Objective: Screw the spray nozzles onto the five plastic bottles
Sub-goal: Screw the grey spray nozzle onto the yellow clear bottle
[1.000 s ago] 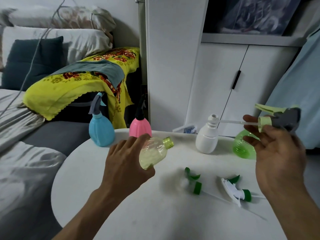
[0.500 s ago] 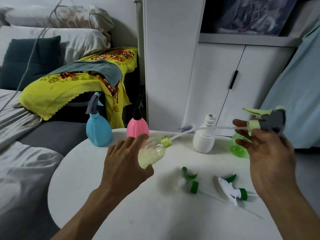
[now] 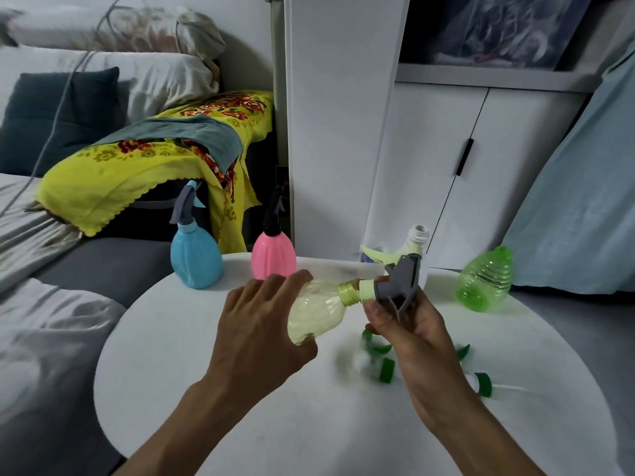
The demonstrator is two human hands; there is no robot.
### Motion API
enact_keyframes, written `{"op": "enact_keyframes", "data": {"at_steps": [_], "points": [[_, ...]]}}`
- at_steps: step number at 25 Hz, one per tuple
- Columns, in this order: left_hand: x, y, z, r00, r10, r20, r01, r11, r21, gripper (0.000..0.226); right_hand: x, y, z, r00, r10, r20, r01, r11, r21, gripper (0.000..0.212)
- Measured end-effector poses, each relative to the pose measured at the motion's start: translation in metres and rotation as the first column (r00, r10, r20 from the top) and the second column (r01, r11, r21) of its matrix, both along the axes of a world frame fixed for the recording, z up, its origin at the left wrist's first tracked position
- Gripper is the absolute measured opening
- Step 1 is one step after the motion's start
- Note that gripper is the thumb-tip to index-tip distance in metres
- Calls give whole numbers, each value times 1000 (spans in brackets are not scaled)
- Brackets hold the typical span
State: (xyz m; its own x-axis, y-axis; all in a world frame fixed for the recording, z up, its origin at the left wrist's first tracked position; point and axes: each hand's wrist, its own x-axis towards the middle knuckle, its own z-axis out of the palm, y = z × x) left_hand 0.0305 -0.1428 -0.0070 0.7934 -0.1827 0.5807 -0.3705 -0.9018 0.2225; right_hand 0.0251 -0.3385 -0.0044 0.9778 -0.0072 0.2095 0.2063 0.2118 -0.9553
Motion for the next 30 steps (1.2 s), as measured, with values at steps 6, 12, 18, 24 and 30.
{"op": "enact_keyframes", "data": {"at_steps": [6, 12, 18, 24, 30], "points": [[-4, 2, -1, 999, -36, -9, 36, 999, 8, 88, -2, 6, -3, 999, -36, 14, 37, 999, -6, 38], [-3, 9, 0, 999, -9, 32, 6, 994, 105, 90, -8, 8, -3, 997, -59, 50, 62, 995, -75, 35], [-5, 4, 1, 1000, -3, 11, 2, 994, 106, 90, -13, 2, 11, 998, -39, -44, 32, 990, -134, 35], [-3, 0, 5, 996, -23, 92, 4, 979, 203, 82, -3, -10, 5, 950, -87, -299, 42, 987, -155, 45], [-3, 4, 4, 999, -32, 43, 24, 983, 184, 82, -6, -14, 5, 833, -212, 511, 553, 339, -761, 84]]}}
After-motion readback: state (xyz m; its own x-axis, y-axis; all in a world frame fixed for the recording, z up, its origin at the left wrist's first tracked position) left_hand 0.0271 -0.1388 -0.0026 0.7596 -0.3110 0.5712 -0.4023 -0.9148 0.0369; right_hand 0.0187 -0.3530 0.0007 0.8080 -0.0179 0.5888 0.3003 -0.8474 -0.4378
